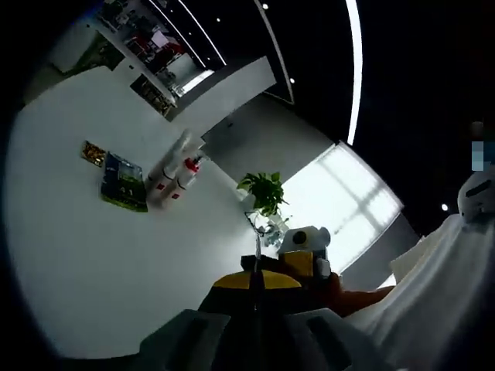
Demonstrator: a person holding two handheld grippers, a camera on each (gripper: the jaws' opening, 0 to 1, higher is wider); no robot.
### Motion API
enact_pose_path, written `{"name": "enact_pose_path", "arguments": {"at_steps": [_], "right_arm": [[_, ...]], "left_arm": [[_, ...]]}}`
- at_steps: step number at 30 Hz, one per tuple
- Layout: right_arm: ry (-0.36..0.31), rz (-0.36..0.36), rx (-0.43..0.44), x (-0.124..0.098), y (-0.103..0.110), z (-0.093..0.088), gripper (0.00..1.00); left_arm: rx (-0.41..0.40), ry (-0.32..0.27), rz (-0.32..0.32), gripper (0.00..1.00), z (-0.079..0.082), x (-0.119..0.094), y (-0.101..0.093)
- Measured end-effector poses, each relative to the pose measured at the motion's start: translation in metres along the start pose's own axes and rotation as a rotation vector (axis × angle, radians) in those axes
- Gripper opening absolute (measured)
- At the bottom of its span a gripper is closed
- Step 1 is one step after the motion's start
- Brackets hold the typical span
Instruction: Arrange the skincare products in the storage area until every visible bottle or jar stands upright without overlapping.
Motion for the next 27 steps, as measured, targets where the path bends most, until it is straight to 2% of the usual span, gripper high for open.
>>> {"name": "enact_pose_path", "arguments": {"at_steps": [1,2,3,4,8,10,13,21,27], "right_arm": [[0.012,-0.001,-0.008,0.002,0.0,-0.002,0.19],[0.014,0.0,-0.011,0.002,0.001,-0.003,0.19],[0.014,0.002,-0.01,0.002,0.0,-0.003,0.17],[0.016,0.002,-0.01,0.002,0.0,-0.003,0.15],[0.019,0.003,-0.03,0.001,0.001,-0.002,0.07],[0.03,-0.017,-0.103,0.001,-0.001,-0.002,0.02],[0.04,-0.02,-0.113,0.002,0.0,-0.004,0.01],[0.023,-0.019,-0.103,0.0,0.0,-0.001,0.0],[-0.001,-0.002,-0.05,-0.003,-0.001,0.003,0.0]], "left_arm": [[0.001,0.037,-0.036,0.01,-0.006,0.002,-0.007],[0.011,0.056,-0.046,0.01,-0.01,0.003,-0.01],[0.032,0.09,-0.052,0.01,-0.017,0.006,-0.012],[0.044,0.096,-0.04,0.01,-0.019,0.008,-0.012],[0.019,0.084,-0.016,0.01,-0.015,0.007,-0.004],[0.01,0.085,-0.015,0.02,-0.016,0.006,-0.005],[0.006,0.09,-0.019,0.02,-0.017,0.006,-0.005],[-0.04,0.069,-0.037,0.05,-0.012,0.004,-0.003],[-0.058,0.053,-0.055,0.03,-0.008,0.001,-0.005]]}}
Point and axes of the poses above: the point that each gripper's makers call its tool centre point, and the gripper's own axes: x roughly forward along the fingers, y roughly to its left, z roughly out of its top, the point moved 1 cm from there along -x, roughly backward along the fingers, and after that the axes turned 6 degrees about z, right-handed, at the moved point
